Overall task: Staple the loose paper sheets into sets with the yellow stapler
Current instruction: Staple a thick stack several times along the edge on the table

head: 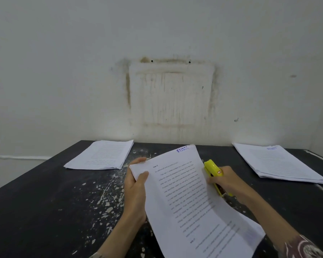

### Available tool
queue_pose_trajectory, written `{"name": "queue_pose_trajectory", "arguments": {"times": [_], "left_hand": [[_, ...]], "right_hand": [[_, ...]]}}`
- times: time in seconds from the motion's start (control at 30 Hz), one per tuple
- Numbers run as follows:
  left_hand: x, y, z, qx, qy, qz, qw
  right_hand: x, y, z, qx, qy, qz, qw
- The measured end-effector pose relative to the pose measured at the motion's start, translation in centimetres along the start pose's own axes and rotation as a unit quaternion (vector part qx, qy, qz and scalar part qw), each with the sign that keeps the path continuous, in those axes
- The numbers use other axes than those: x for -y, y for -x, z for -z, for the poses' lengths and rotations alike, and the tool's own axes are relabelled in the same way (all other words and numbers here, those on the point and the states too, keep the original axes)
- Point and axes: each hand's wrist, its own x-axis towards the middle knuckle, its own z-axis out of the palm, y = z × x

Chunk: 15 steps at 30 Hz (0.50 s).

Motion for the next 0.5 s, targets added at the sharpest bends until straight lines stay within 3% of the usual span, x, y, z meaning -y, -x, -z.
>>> {"name": "queue_pose_trajectory", "arguments": {"times": [0.33, 0.5], "left_hand": [[-1.1, -0.2, 0.2, -0.056, -0.059, -0.098, 0.992], [-1.9, -0.3, 0.2, -0.040, 0.010, -0.061, 0.997]], "right_hand": [[1.6, 0.5, 0.2, -0.007, -0.026, 0.030, 0.999], [2.8, 0.8, 1.2, -0.039, -0.051, 0.056, 0.996]]}}
